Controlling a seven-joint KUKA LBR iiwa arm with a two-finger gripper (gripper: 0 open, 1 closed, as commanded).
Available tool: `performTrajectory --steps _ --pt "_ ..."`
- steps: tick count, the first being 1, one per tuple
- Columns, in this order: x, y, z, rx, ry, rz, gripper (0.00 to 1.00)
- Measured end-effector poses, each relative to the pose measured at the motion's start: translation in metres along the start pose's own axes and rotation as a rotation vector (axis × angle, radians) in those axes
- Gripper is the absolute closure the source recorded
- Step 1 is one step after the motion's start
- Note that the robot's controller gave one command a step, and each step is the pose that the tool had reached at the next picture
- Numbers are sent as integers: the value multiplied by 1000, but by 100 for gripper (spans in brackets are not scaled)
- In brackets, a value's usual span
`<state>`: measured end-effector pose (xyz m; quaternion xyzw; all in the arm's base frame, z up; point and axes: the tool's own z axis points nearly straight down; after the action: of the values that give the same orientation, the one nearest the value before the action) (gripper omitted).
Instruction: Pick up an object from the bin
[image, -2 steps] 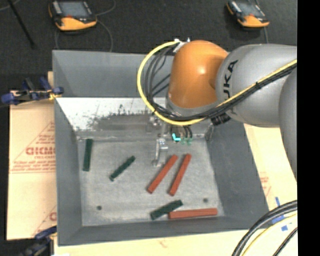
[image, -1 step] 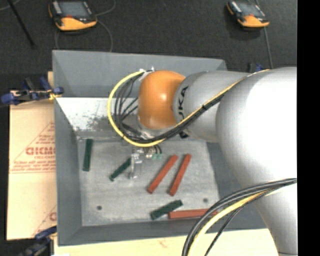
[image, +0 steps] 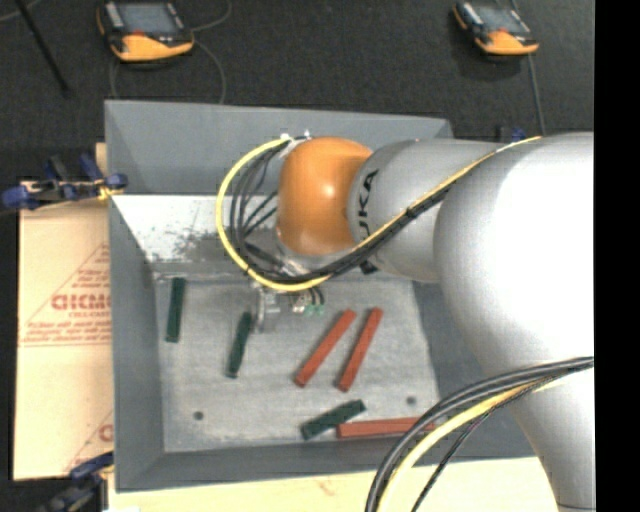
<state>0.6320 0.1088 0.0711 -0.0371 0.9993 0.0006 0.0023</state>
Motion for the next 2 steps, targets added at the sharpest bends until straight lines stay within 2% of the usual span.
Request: performTrajectory --steps 1,2 --pt "0 0 0 -1 0 1 0" --pt "30 23 0 0 3 -217 0"
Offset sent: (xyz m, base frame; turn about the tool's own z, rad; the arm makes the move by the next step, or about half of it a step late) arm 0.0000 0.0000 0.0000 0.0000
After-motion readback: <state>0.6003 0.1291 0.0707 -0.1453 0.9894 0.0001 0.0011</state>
